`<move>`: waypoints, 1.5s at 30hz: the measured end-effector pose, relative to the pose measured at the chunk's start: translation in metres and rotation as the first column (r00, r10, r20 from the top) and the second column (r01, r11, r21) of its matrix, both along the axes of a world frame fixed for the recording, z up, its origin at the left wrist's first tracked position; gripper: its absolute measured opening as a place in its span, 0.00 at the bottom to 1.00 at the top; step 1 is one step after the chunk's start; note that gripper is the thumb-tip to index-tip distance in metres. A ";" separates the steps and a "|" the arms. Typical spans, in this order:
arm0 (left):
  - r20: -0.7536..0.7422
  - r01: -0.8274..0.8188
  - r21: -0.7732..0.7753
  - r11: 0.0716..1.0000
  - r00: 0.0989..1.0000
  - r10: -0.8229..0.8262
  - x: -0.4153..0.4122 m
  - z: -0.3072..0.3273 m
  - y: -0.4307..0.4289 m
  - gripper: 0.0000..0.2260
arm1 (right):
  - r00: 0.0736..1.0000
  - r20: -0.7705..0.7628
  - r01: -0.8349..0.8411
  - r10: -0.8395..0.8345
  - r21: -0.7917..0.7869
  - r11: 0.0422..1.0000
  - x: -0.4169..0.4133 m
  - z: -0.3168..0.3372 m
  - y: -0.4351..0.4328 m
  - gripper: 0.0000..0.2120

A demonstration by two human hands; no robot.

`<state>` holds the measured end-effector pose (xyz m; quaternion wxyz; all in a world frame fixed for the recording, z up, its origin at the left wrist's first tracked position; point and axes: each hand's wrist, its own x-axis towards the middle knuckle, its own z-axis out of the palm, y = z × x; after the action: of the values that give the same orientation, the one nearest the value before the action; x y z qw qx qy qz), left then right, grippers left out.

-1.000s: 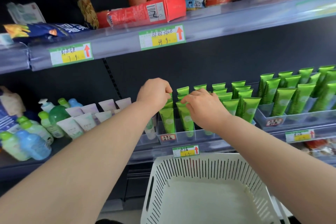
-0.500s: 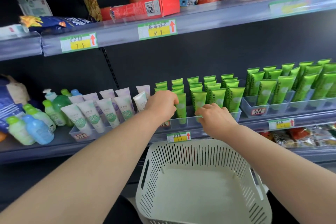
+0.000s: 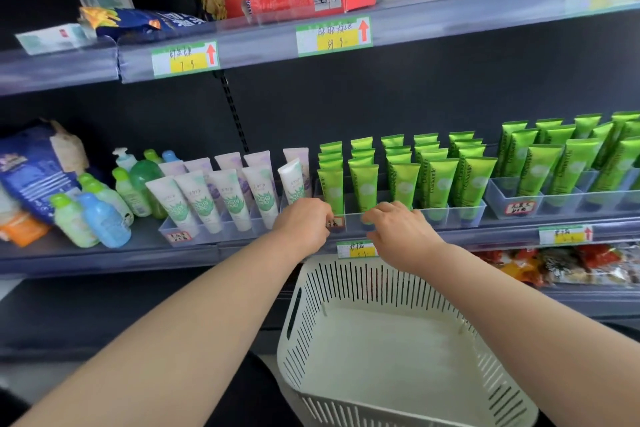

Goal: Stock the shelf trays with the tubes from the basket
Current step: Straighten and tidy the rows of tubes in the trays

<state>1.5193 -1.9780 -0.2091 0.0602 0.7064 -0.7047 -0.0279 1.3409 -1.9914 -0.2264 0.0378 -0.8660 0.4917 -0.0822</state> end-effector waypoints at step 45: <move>-0.001 -0.088 -0.065 0.994 0.996 0.089 0.162 0.056 -0.132 0.07 | 0.998 -0.034 0.048 -0.052 -0.111 0.993 0.181 0.068 -0.164 0.13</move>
<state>1.6818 -2.1104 -0.1531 0.0837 0.7346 -0.6733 -0.0014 1.5220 -2.1556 -0.1584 -0.0212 -0.8555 0.5087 -0.0941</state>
